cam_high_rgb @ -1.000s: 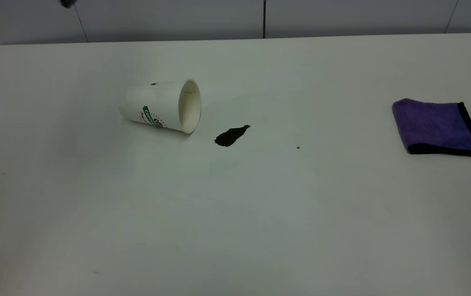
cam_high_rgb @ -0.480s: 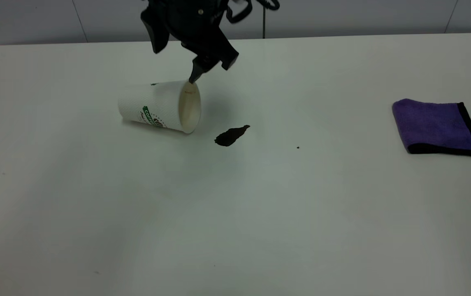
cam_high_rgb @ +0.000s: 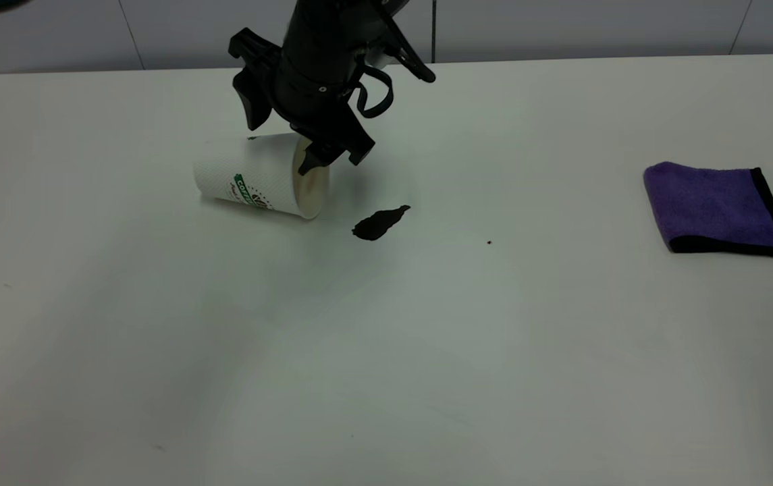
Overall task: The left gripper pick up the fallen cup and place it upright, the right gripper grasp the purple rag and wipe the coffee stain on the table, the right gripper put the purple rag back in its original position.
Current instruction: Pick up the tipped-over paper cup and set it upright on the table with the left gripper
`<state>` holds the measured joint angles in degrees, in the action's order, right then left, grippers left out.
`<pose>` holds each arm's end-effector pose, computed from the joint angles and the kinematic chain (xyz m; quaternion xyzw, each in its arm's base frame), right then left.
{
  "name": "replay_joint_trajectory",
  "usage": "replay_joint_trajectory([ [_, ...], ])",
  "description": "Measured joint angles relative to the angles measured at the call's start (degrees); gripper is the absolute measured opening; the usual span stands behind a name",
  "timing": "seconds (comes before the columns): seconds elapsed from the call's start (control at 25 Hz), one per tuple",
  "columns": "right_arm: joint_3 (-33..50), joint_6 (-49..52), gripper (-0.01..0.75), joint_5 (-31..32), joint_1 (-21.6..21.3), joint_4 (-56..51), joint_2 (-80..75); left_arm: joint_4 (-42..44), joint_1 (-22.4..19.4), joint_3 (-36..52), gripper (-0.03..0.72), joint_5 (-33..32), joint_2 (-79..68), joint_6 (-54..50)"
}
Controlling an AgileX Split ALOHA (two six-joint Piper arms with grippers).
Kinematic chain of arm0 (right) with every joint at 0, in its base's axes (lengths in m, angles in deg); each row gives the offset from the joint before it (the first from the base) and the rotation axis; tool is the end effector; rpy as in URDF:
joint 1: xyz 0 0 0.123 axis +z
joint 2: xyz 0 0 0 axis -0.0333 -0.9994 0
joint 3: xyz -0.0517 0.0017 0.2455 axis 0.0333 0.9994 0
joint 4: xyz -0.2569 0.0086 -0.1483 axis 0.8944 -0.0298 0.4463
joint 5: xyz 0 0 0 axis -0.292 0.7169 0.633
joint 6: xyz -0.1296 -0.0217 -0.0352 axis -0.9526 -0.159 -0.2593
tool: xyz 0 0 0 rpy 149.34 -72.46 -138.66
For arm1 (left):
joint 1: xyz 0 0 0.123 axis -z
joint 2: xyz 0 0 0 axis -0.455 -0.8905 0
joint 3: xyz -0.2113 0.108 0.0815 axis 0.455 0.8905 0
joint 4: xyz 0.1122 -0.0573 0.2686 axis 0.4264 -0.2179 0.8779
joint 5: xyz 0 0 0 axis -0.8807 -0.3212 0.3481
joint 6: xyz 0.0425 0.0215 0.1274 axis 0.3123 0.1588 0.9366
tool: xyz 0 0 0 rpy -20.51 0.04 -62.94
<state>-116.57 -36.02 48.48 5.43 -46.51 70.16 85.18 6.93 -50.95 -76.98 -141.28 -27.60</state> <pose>0.1057 0.0097 0.2652 -0.0596 0.8677 0.0100 0.4933 0.4796 -0.2406 -0.0337 0.2826 0.9161 0.2204 0.1800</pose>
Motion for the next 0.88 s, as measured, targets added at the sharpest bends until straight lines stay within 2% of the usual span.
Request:
replay_joint_trajectory([
  [0.12, 0.00, 0.00, 0.551, 0.00, 0.00, 0.00, 0.00, 3.98, -0.51, 0.00, 0.594, -0.15, -1.56, -1.11],
  [0.16, 0.00, 0.00, 0.551, 0.00, 0.00, 0.00, 0.00, 5.25, -0.59, 0.00, 0.540, -0.42, -1.69, -1.34],
  [0.24, 0.00, 0.00, 0.551, 0.00, 0.00, 0.02, 0.00, 6.97, -0.78, 0.00, 0.399, -1.24, -1.79, -1.59],
  [0.36, 0.00, 0.05, 0.551, 0.00, 0.00, 0.07, 0.00, 9.57, -0.96, 0.00, 0.119, -4.34, -0.72, -1.69],
  [0.44, 0.00, 0.05, 0.551, 0.00, 0.00, 0.16, 0.00, 9.39, -1.00, 0.00, 0.041, -6.09, 1.78, -0.54],
  [0.52, 0.00, 0.05, 0.551, 0.00, 0.00, 0.16, 0.00, 7.12, -1.54, 0.00, 0.018, -6.73, 5.87, 1.42],
  [0.64, 0.00, 0.05, 0.551, 0.00, 0.00, 0.21, 0.00, -2.87, -4.94, 0.00, 0.009, -6.73, 13.02, 8.06],
  [0.88, 0.00, 0.05, 0.551, 0.00, 0.00, 0.21, 0.00, -30.85, -18.32, -0.38, 0.009, -6.00, 19.20, 23.06],
])
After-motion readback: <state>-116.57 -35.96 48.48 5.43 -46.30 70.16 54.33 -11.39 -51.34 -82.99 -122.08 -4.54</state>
